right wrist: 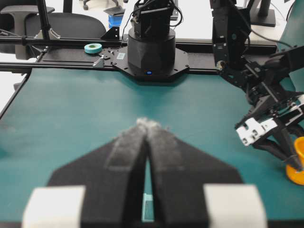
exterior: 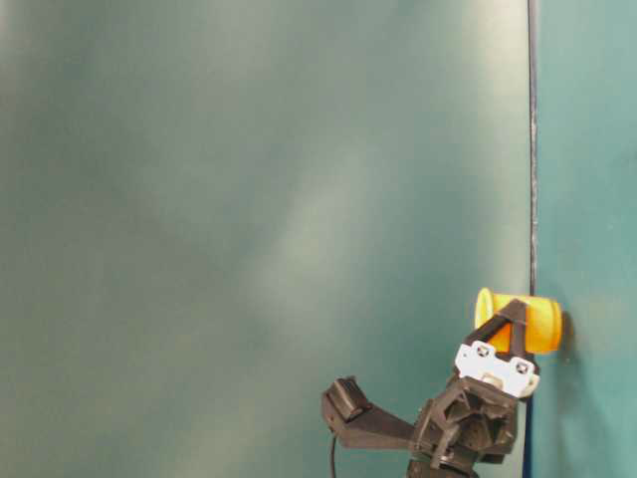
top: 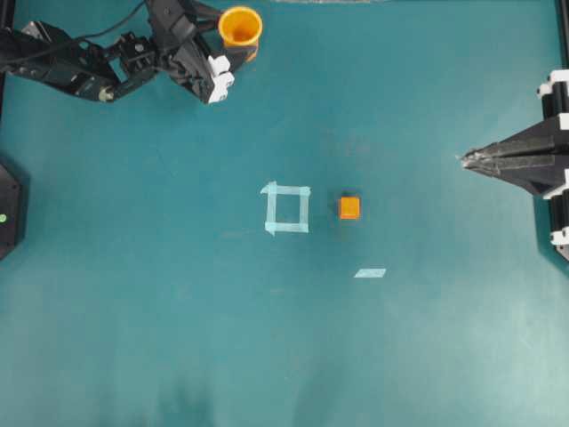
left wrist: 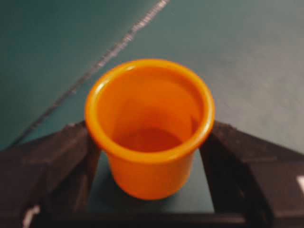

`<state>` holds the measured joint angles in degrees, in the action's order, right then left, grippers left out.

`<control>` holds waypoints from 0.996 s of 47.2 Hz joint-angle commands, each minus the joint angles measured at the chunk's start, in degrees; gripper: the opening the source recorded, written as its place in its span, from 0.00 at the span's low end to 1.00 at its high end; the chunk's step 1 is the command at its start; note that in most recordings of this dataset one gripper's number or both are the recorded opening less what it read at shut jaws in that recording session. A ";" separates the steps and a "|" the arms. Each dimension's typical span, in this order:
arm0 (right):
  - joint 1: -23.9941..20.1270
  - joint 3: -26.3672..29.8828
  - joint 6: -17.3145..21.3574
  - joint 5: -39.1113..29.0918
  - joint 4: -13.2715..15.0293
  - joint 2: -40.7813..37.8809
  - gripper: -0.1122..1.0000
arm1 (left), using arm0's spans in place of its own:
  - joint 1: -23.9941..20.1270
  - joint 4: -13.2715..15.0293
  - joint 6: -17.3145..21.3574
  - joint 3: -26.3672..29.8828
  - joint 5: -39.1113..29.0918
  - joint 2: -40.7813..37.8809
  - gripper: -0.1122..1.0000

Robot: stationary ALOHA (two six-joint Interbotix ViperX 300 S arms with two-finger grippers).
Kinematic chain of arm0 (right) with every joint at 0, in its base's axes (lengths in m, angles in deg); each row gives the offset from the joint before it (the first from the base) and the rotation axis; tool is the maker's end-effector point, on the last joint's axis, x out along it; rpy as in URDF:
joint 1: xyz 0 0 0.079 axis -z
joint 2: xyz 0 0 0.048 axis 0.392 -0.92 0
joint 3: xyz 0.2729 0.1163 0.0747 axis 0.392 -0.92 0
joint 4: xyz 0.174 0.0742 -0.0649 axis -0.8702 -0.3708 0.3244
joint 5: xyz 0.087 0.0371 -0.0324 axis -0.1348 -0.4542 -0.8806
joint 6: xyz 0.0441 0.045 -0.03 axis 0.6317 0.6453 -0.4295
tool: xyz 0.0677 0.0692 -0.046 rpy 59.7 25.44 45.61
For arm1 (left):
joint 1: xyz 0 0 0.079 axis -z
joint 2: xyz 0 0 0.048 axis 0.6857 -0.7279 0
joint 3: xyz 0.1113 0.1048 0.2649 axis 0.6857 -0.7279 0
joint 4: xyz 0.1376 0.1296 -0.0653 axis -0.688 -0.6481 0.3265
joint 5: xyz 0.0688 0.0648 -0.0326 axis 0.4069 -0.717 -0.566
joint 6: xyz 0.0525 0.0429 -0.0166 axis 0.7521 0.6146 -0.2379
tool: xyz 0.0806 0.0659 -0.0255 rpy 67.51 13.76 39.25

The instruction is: Move the cup backward with left arm.

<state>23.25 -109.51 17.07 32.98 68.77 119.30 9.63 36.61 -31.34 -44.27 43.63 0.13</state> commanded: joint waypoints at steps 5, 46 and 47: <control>-0.09 1.85 0.00 0.18 0.09 -0.62 0.10 | -1.41 0.00 0.09 1.58 0.18 0.70 0.68; -0.09 1.85 -0.09 0.18 0.79 -0.62 0.10 | -1.85 -0.09 0.00 2.11 0.09 0.09 0.68; -0.09 1.85 -0.09 0.18 0.79 -0.62 0.10 | -1.85 0.00 0.00 2.11 0.09 0.09 0.68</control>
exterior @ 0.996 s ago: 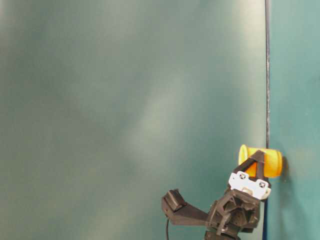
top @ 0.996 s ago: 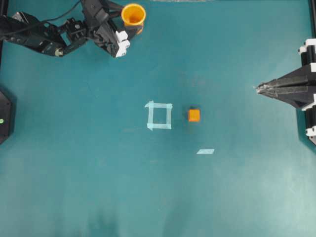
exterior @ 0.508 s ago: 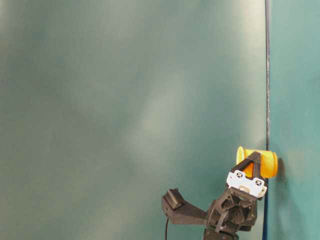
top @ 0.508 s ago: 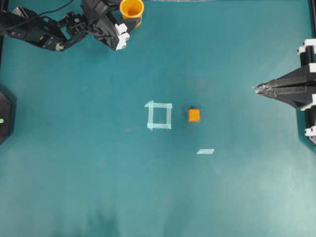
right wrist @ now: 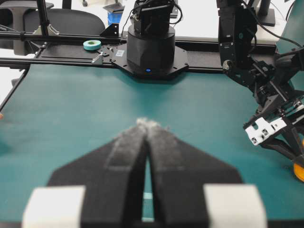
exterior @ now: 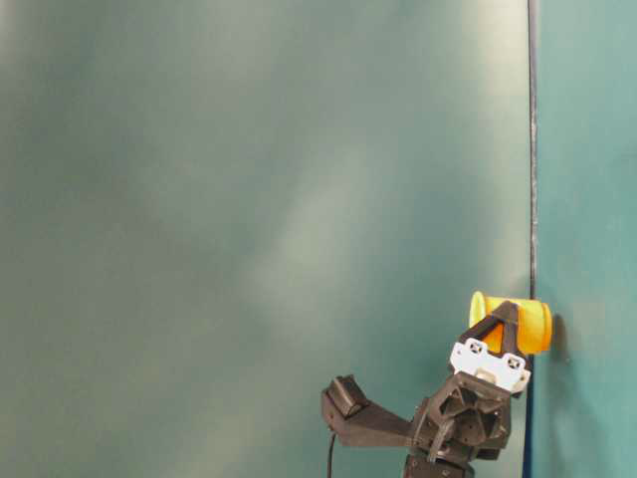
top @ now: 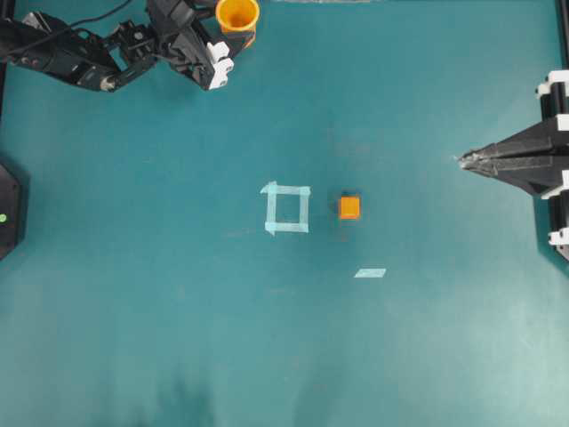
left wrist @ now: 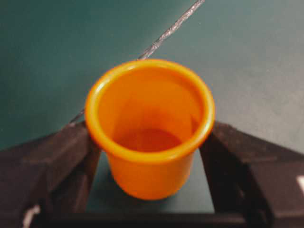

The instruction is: Move the cup backward with left arm.

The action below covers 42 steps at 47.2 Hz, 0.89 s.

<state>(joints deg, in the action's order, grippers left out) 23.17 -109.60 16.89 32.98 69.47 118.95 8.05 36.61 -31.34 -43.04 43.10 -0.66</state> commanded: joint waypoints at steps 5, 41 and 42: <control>0.00 1.93 0.09 0.18 0.09 -0.26 0.10 | -0.26 -0.09 0.00 0.88 0.62 0.88 0.68; 0.00 1.93 0.18 -0.26 0.09 -0.26 0.10 | -0.35 0.00 0.00 0.62 1.85 0.88 0.68; 0.00 1.93 0.09 -0.26 0.09 -0.26 0.10 | -0.35 -0.09 0.00 0.62 1.85 0.88 0.68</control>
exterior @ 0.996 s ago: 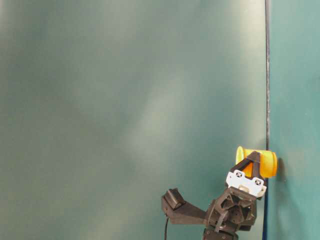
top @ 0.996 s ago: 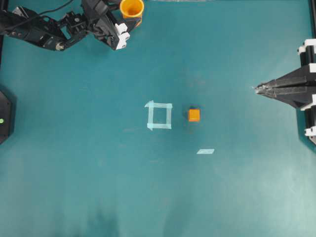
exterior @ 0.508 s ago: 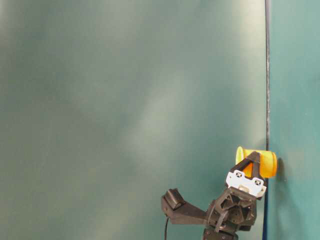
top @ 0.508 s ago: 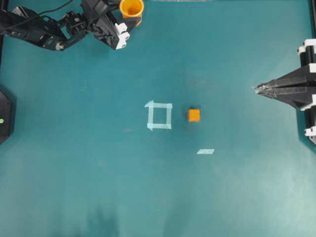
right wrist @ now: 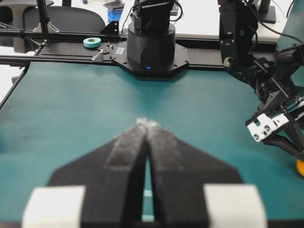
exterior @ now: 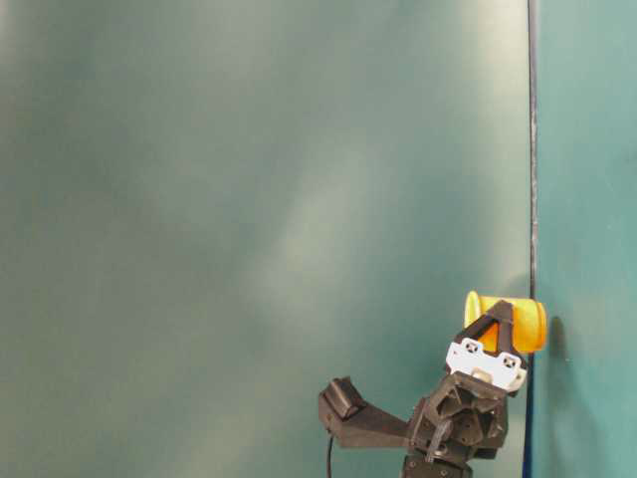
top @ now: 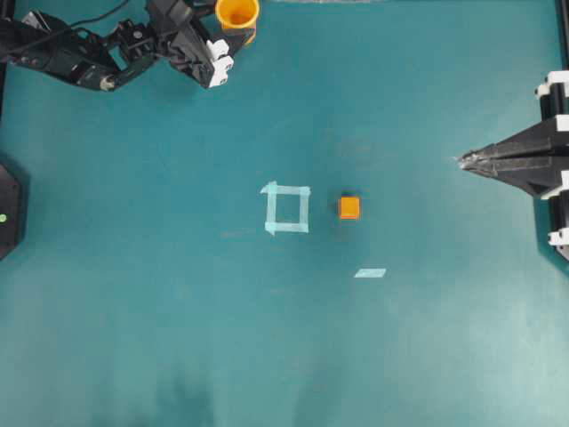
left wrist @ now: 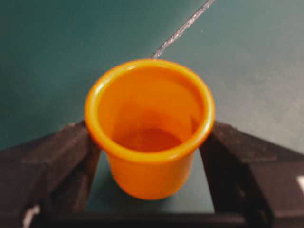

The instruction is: Move the cup backward with left arm.

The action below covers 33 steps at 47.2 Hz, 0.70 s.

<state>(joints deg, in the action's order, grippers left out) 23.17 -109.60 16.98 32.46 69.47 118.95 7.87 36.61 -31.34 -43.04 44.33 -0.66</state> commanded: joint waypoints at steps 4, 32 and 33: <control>0.00 2.02 0.09 0.18 0.09 -0.26 0.10 | -0.18 0.00 0.00 0.62 0.62 0.88 0.68; 0.00 2.11 0.09 0.26 0.09 -0.26 0.10 | -0.18 -0.09 0.00 0.44 1.14 0.70 0.68; 0.00 2.11 0.00 0.26 0.09 -0.26 0.10 | -0.18 0.00 0.00 0.44 1.14 0.79 0.68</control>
